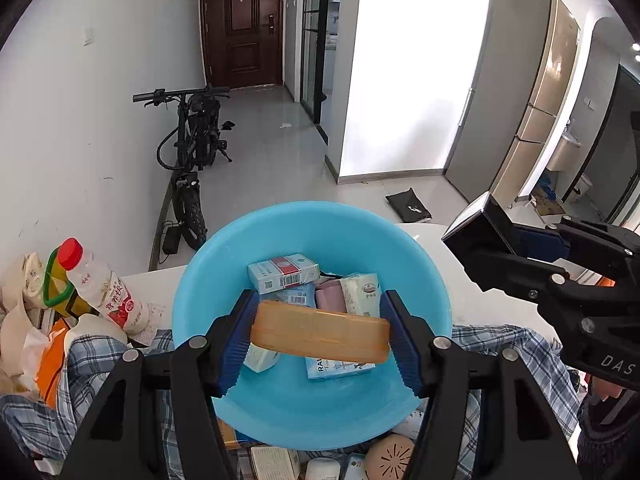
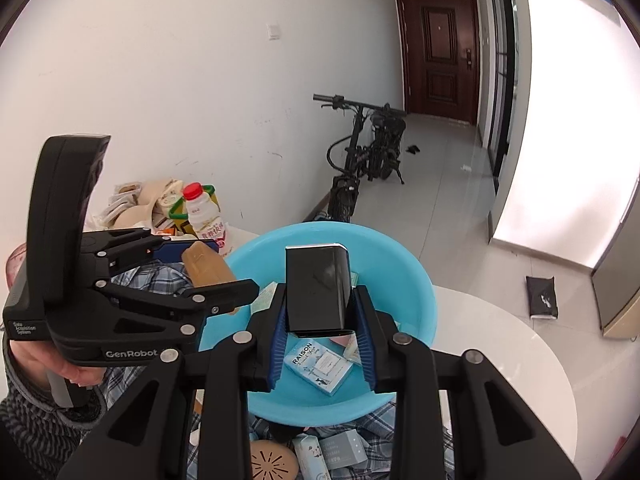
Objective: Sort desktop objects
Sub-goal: 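Carry the soap bar and black box with both grippers over the blue basin, then lower the amber soap bar into the basin and open the left gripper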
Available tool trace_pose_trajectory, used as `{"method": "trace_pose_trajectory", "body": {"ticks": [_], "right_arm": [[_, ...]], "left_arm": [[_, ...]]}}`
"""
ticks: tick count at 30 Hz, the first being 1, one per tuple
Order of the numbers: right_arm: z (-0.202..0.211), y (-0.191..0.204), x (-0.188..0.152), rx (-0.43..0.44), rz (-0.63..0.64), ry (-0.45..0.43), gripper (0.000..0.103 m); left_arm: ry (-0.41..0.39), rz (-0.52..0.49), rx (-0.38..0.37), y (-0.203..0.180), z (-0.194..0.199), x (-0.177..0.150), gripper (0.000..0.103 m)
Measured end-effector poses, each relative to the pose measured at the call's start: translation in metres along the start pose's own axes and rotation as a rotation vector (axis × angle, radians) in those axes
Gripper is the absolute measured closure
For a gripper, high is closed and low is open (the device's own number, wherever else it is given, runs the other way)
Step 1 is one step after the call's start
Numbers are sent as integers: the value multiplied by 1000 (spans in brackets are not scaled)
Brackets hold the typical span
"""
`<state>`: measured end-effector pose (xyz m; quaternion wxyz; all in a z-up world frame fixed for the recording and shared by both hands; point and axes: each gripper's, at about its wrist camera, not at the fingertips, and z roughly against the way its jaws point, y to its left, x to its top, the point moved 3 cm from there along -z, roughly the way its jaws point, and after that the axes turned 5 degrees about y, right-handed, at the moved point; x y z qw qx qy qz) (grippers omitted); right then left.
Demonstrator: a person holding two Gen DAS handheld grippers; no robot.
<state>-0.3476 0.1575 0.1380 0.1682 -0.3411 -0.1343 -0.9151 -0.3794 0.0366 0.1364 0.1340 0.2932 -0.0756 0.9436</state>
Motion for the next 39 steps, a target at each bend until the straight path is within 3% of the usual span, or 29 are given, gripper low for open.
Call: {"method": "trace_pose_trajectory", "body": {"ticks": [9, 16, 25, 39], "right_arm": [[-20, -21, 6, -6, -19, 69, 74], [-40, -31, 12, -9, -51, 102, 74], [-70, -44, 26, -14, -102, 161, 74], [-117, -57, 26, -20, -140, 253, 74]], "left_arm": [[4, -26, 2, 0, -4, 3, 38], [23, 21, -5, 11, -23, 20, 38], [93, 75, 5, 28, -59, 44, 38], [161, 103, -9, 39, -100, 50, 38]]}}
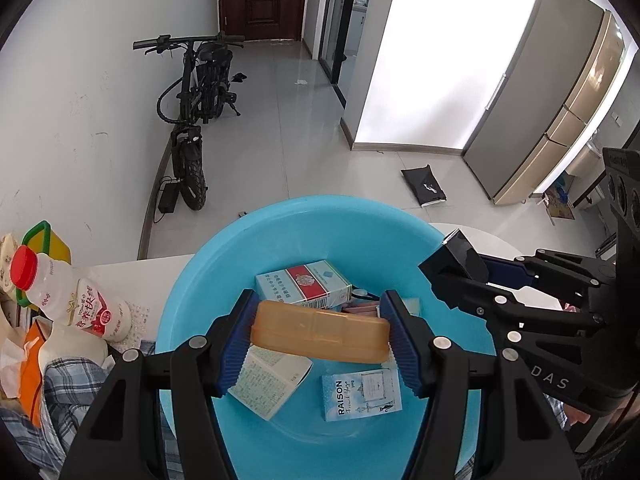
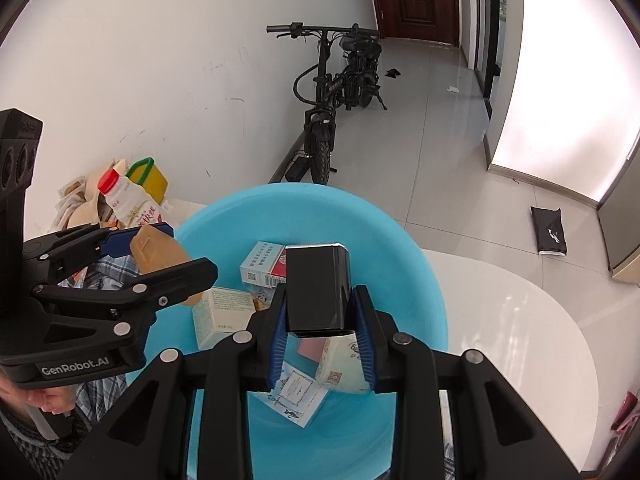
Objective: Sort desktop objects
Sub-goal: 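Lower the amber soap bar into the basin and open the left gripper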
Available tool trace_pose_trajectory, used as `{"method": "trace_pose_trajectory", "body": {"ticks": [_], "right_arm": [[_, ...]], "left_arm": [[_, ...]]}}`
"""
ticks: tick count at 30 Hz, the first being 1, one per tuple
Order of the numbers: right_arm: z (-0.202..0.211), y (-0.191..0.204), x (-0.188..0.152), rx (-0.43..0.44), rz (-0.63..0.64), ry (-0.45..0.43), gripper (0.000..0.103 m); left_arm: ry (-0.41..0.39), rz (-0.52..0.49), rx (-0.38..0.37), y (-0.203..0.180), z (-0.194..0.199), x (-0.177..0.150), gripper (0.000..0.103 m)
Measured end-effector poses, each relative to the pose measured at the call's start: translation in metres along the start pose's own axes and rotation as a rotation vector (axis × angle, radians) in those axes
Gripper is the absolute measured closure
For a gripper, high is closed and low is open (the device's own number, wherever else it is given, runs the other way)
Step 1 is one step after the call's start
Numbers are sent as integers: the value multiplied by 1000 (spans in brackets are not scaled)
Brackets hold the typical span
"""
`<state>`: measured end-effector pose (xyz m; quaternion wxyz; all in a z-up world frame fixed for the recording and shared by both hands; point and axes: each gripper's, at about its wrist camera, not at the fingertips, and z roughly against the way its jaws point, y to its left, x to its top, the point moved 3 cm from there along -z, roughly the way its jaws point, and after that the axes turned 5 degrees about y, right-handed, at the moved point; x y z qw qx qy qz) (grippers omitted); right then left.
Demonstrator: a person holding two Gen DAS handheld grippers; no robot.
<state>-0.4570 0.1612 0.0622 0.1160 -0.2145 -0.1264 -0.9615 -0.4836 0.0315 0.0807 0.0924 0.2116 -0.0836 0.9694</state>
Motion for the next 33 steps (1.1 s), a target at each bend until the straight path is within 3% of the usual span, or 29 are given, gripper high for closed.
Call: {"method": "trace_pose_trajectory", "body": {"ticks": [10, 12, 33], "right_arm": [[-28, -4, 1, -20, 0, 63, 74], [-33, -6, 0, -24, 3, 75, 74], [-53, -29, -1, -21, -29, 104, 74]], "left_arm": [[100, 38, -52, 10, -47, 6, 38], [113, 40, -31, 11, -57, 5, 38], [99, 110, -96, 25, -106, 30, 38]]}}
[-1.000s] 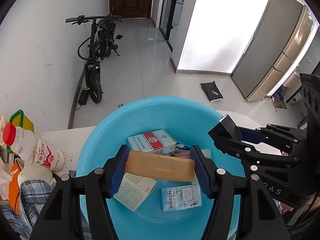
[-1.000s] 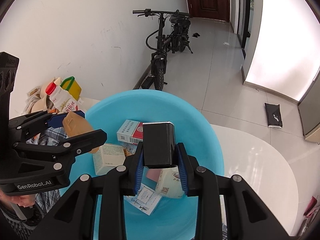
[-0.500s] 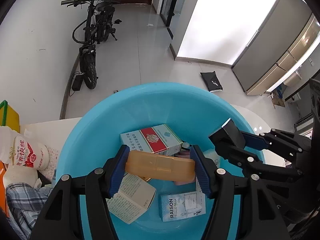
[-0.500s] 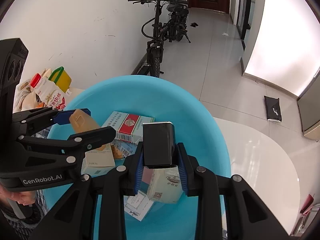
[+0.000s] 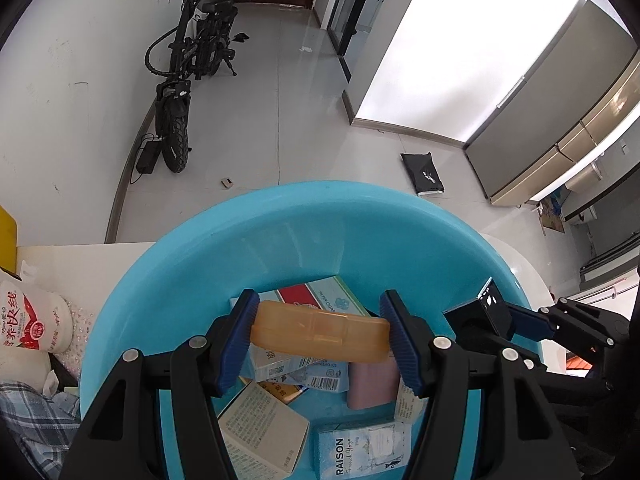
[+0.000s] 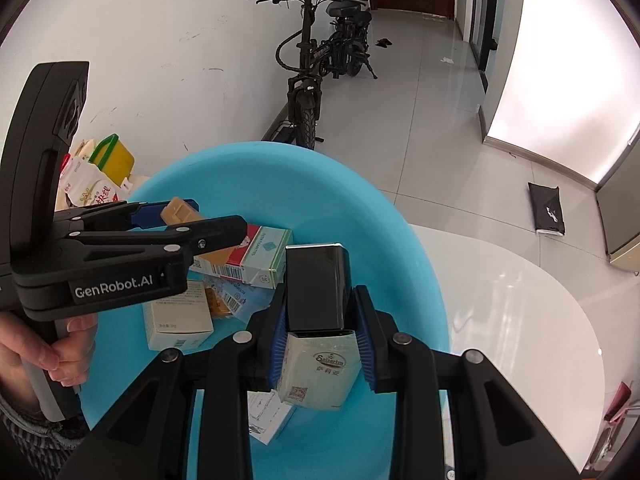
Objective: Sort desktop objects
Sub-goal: 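Lower the amber soap bar into the basin and open the left gripper, then lower the black box into the basin and open the right gripper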
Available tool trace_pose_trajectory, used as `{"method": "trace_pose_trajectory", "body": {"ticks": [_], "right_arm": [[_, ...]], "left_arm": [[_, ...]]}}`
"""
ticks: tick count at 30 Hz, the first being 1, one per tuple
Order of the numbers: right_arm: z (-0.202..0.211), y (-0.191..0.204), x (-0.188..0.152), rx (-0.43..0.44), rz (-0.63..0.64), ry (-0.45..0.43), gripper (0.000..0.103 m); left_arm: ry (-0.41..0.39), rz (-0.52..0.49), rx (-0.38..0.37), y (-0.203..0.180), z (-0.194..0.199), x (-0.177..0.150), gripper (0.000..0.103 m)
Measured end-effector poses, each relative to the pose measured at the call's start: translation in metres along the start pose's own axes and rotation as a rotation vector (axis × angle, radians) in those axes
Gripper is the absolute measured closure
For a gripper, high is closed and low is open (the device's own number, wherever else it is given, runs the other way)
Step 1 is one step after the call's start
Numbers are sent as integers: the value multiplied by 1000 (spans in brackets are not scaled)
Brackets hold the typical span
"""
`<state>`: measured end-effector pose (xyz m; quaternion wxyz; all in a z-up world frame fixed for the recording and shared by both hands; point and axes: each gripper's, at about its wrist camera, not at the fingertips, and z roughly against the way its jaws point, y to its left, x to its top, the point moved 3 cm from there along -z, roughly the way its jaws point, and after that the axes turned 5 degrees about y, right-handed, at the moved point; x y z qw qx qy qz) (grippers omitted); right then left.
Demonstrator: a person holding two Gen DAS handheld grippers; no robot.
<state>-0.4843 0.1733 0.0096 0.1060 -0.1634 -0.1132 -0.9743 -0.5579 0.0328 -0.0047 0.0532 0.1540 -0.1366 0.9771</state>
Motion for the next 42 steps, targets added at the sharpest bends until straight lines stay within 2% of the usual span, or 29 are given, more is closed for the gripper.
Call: {"method": "trace_pose_trajectory", "body": {"ticks": [9, 11, 12, 15, 19, 28, 37, 42], "right_arm": [[2, -4, -5, -1, -8, 4, 74], [3, -3, -6, 0, -8, 3, 74], [3, -3, -7, 0, -6, 3, 74], [5, -2, -8, -5, -2, 2, 74], [7, 0, -10, -8, 2, 0, 74], [8, 4, -7, -11, 7, -1, 74], [-10, 11, 7, -35, 2, 16, 74], [-21, 12, 10, -42, -6, 32, 74]], "left_arm": [[-5, 16, -6, -4, 3, -1, 37], [-27, 16, -3, -5, 8, -2, 20], [-48, 15, -1, -5, 12, -3, 18], [-85, 10, 10, -5, 23, -4, 18], [-93, 23, 3, 0, 37, -8, 18], [-130, -9, 43, 10, 67, -26, 18], [-138, -55, 124, 12, 79, -46, 18], [-143, -88, 105, 5, 89, -57, 18]]}}
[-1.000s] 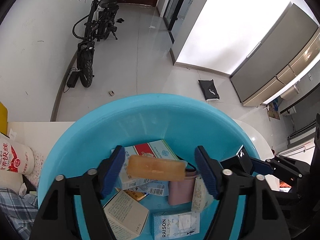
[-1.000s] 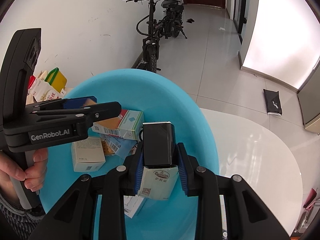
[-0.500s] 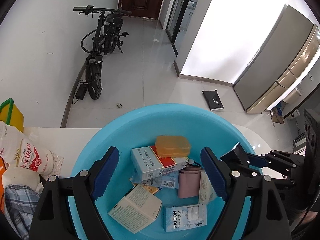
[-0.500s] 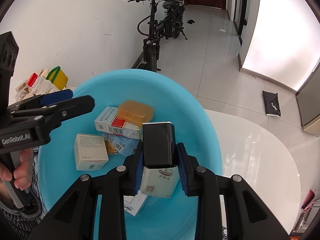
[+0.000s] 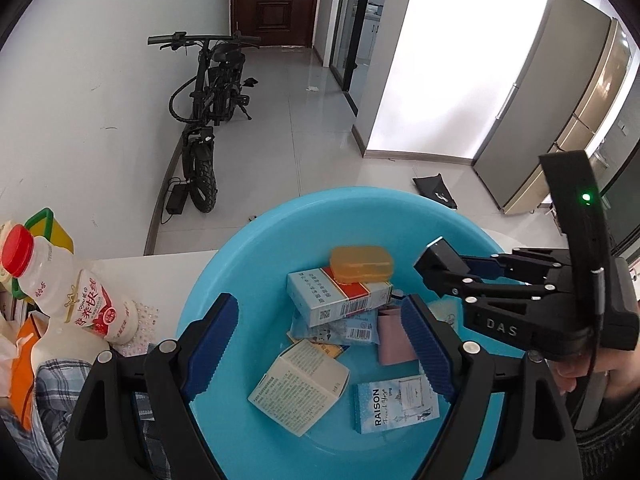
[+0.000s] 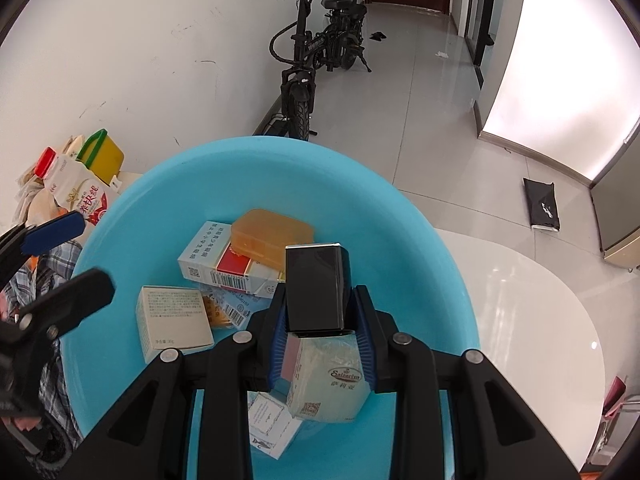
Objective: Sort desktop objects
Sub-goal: 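Lower the black box into the basin and open the right gripper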
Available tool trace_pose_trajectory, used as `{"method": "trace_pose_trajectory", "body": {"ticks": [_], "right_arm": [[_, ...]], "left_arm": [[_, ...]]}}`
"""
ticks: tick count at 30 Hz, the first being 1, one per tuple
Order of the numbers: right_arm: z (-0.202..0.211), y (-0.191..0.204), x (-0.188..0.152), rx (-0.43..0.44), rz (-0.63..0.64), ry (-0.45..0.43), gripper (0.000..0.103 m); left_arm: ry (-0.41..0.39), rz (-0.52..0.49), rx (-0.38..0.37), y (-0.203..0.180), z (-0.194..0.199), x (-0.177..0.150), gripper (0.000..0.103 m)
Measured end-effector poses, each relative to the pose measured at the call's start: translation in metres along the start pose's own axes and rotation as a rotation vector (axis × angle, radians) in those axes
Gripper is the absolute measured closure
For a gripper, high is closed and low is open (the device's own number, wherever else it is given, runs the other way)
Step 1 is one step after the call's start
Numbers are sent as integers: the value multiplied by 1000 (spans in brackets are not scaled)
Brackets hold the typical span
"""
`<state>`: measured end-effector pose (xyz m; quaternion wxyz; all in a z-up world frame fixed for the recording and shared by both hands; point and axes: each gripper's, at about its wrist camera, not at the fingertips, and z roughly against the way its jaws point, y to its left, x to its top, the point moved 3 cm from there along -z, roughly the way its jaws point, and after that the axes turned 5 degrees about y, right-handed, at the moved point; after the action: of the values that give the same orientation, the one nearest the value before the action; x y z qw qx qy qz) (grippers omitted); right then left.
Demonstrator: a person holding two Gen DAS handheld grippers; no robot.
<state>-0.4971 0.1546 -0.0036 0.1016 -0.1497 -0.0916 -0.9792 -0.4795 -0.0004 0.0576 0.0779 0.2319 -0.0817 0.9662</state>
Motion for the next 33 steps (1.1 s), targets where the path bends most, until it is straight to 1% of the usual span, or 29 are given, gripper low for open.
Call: {"method": "trace_pose_trajectory", "body": {"ticks": [4, 6, 8, 13, 18, 20, 22, 23, 27, 33], "right_arm": [[-6, 2, -1, 0, -2, 11, 74], [-8, 5, -2, -15, 12, 17, 74], [-9, 7, -2, -29, 25, 17, 74], [-13, 8, 0, -36, 19, 21, 74], [-19, 4, -2, -32, 4, 49, 73], [-17, 3, -5, -26, 3, 51, 66], [-13, 4, -8, -1, 2, 46, 52], [-10, 5, -9, 4, 3, 40, 50], [1, 13, -17, -13, 44, 30, 49], [15, 25, -31, 5, 82, 22, 49]], "left_arm": [[-18, -40, 1, -8, 11, -2, 18], [-38, -68, 11, -11, 17, -4, 18], [-40, -85, 17, -13, 20, -6, 18], [-22, -95, 30, -10, 17, -11, 18], [-11, -79, 46, -1, 11, -15, 18], [-7, -65, 51, 3, 8, -15, 18], [-3, -55, 50, 5, 6, -16, 18], [-1, -52, 48, 6, 5, -17, 18], [9, -57, 56, 4, 1, -21, 18], [17, -57, 72, 2, 1, -27, 18]]}}
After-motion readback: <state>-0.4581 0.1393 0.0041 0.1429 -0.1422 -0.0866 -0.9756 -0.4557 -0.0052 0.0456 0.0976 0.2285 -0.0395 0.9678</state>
